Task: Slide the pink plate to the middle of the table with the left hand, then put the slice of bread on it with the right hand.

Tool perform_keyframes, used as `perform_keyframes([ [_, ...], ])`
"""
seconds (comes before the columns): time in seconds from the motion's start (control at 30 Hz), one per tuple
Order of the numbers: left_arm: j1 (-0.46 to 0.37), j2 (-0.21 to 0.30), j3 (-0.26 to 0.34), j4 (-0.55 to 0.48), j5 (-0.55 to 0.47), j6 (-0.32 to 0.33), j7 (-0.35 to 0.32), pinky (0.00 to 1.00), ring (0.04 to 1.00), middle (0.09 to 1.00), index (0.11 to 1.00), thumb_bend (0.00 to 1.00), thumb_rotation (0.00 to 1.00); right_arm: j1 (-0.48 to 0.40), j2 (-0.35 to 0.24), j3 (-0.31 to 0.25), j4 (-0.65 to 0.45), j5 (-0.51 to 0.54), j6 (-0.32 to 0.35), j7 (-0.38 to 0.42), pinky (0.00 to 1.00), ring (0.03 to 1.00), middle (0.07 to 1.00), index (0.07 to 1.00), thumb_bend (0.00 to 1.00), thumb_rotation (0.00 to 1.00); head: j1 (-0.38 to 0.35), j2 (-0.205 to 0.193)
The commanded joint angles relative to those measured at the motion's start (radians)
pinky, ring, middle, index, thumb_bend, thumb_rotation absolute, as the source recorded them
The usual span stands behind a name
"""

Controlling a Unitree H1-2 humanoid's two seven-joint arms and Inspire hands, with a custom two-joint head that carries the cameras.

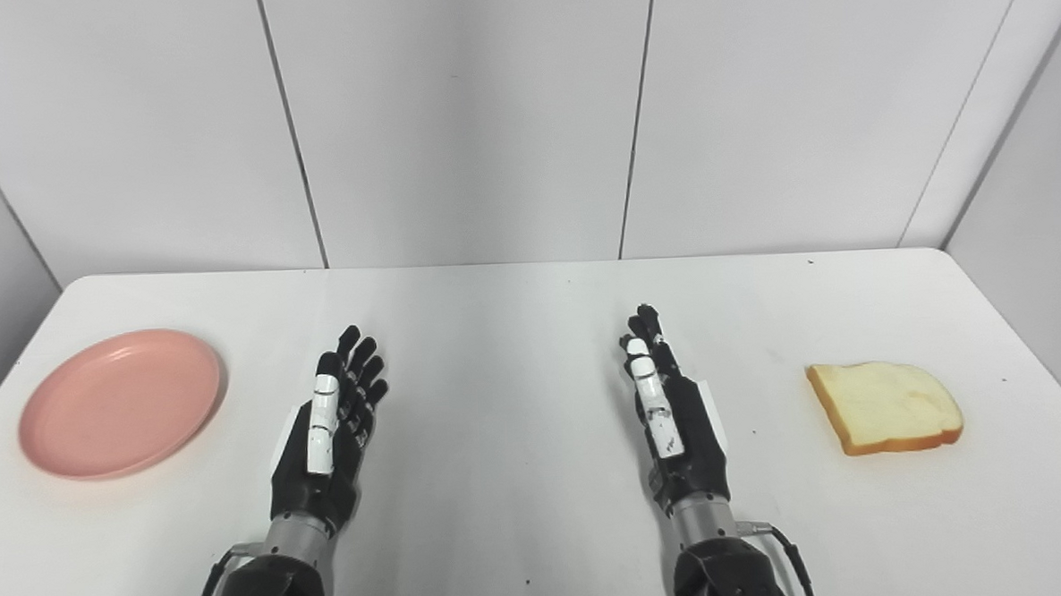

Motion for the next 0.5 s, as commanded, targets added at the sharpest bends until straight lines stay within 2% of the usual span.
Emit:
perform_keyframes([
  [0.0,-0.036,-0.005,-0.002,-0.027,-0.003,-0.041,-0.008,1.0,1.0,1.0,1.0,0.64,0.97,-0.043,0.004,-0.002,-0.013,0.006,-0.016,0.008,1.0,0.959,0.968,0.976,0.65,0.83,0.0,0.001],
  [0.47,-0.029,0.013,-0.001,-0.052,-0.011,-0.02,-0.013,1.0,1.0,1.0,1.0,0.67,0.96,-0.047,0.012,0.001,-0.031,-0.001,-0.008,0.002,1.0,0.957,0.97,0.974,0.65,0.84,-0.018,0.013],
])
